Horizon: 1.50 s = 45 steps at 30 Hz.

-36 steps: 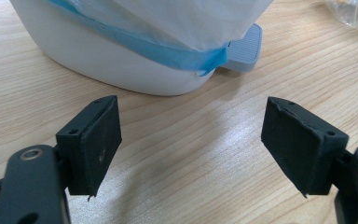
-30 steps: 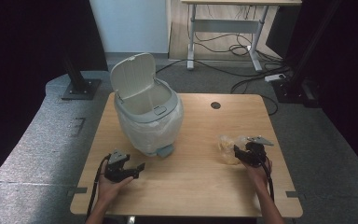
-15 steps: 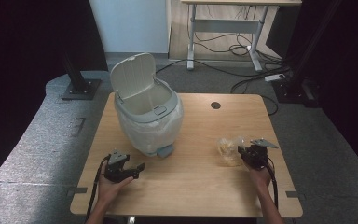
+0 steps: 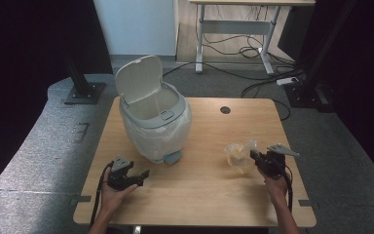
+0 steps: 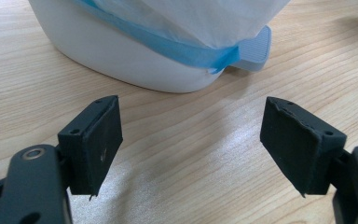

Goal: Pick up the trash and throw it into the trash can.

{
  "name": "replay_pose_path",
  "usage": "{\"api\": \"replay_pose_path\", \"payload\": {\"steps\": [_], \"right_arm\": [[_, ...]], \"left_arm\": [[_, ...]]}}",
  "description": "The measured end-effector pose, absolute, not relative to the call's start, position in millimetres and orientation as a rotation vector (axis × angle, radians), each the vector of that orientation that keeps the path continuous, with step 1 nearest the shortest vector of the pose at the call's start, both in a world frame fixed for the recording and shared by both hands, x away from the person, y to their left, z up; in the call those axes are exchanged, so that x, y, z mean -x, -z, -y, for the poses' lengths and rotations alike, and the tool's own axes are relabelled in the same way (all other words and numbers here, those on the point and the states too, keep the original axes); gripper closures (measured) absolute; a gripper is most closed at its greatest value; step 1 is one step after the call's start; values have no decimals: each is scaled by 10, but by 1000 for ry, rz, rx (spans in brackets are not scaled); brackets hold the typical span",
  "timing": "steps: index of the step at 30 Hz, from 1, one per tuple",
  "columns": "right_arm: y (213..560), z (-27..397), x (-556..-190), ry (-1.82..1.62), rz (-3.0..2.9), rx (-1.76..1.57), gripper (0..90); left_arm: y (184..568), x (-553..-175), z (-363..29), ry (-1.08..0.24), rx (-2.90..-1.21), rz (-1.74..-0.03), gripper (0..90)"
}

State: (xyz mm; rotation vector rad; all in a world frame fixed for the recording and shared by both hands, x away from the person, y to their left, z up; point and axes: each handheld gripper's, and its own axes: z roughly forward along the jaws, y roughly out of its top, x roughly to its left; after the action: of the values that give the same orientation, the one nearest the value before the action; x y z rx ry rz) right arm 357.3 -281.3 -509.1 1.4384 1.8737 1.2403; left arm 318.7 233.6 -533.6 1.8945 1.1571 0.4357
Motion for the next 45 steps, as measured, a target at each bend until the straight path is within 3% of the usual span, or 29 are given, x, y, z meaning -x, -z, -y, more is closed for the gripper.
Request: {"api": "replay_pose_path", "payload": {"steps": [45], "right_arm": [[4401,2526,-3366,-1500,-1829,-1252,800]], "left_arm": [[5377,-3198,-2315,-419,-1912,-1165,206]]}}
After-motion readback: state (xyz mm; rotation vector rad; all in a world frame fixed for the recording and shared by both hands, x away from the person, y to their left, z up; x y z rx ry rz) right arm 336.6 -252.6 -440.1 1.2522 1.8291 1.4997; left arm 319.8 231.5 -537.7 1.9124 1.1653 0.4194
